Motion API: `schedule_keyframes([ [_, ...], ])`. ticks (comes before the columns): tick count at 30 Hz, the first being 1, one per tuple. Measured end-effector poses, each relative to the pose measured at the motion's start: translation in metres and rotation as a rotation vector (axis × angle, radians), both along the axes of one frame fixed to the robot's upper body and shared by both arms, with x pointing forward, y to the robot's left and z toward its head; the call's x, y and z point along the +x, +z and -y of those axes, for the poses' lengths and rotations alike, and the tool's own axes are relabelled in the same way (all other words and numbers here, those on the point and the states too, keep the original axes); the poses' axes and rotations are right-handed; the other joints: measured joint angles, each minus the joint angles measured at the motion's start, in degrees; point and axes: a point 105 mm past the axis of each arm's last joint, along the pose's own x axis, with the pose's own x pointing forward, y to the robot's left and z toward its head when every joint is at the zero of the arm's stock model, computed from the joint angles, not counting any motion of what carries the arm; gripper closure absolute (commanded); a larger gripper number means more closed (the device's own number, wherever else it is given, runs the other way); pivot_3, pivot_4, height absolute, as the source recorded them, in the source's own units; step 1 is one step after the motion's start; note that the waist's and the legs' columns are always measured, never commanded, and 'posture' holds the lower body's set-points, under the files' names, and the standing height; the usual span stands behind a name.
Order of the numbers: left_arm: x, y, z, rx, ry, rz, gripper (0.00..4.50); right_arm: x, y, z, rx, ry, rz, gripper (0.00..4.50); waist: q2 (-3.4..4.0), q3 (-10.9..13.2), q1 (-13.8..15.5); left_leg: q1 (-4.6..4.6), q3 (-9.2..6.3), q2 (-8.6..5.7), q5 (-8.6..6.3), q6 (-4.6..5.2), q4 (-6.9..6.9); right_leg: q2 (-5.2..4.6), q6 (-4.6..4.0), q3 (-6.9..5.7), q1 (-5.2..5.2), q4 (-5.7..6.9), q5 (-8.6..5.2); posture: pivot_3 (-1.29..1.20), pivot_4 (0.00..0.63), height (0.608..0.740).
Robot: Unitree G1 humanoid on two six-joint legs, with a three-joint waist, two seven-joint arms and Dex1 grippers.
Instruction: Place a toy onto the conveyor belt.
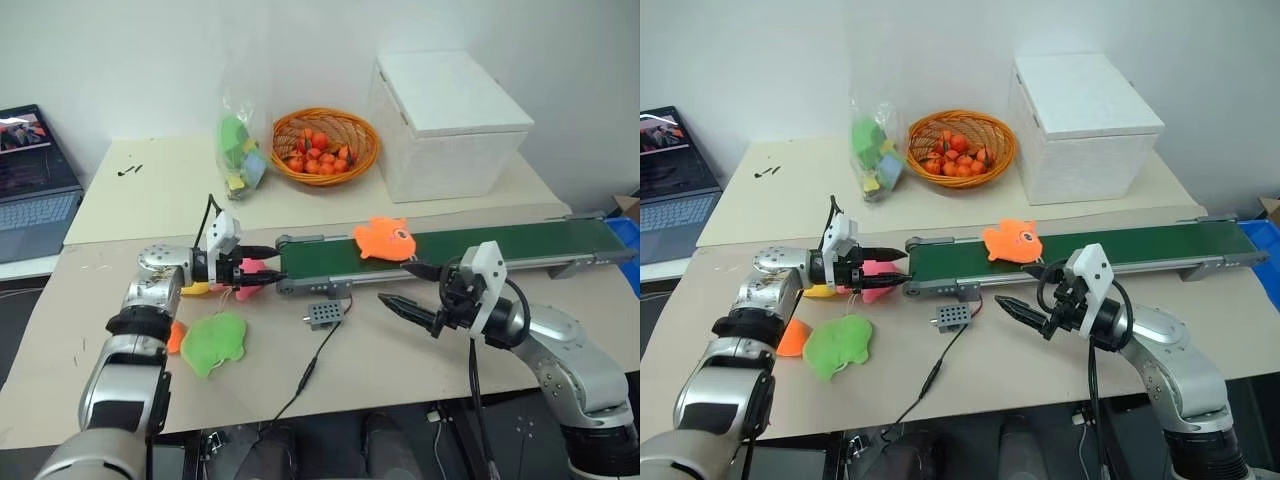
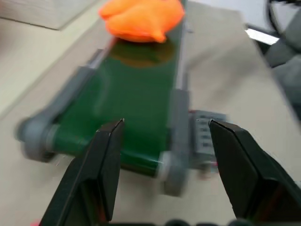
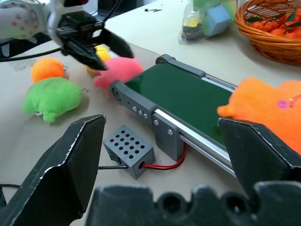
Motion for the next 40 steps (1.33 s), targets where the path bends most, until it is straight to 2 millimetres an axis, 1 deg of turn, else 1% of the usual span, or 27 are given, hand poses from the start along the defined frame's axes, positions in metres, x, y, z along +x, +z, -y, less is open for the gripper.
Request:
schedule_keyframes([
  [3, -0.003, 0.017, 0.008, -0.013, -0.016, 0.048, 1.46, 0.0, 0.0, 0.0, 0.0, -0.001, 0.001, 0.0, 0.0, 0.0, 0.79, 0.01, 0.0, -0.01, 0.14, -0.25, 0.0, 0.0, -0.02, 0.02, 0.01, -0.1, 0.01, 0.0, 0.15, 0.74],
  [6, -0.003, 0.023, 0.011, -0.006, -0.01, 0.091, 1.46, 0.0, -0.001, 0.0, 0.0, -0.005, -0.003, 0.0, 0.0, 0.0, 1.23, 0.02, 0.02, 0.0, 0.13, -0.28, -0.02, 0.0, -0.02, 0.04, 0.0, -0.13, 0.01, 0.0, 0.15, 0.74],
  [12, -0.005, 0.017, 0.011, 0.003, 0.002, 0.091, 1.46, -0.001, -0.003, 0.001, 0.001, -0.012, -0.012, 0.0, 0.0, 0.0, 1.44, 0.01, 0.03, 0.0, 0.12, -0.29, -0.02, 0.0, -0.03, 0.05, -0.01, -0.19, 0.02, 0.0, 0.15, 0.74],
  [40, -0.004, 0.017, 0.015, 0.004, 0.004, 0.109, 1.46, -0.001, -0.003, 0.001, 0.003, -0.008, -0.013, 0.0, 0.0, 0.0, 1.51, 0.0, 0.04, 0.0, 0.12, -0.27, -0.03, 0.0, -0.04, 0.05, 0.0, -0.27, 0.02, 0.0, 0.15, 0.74],
])
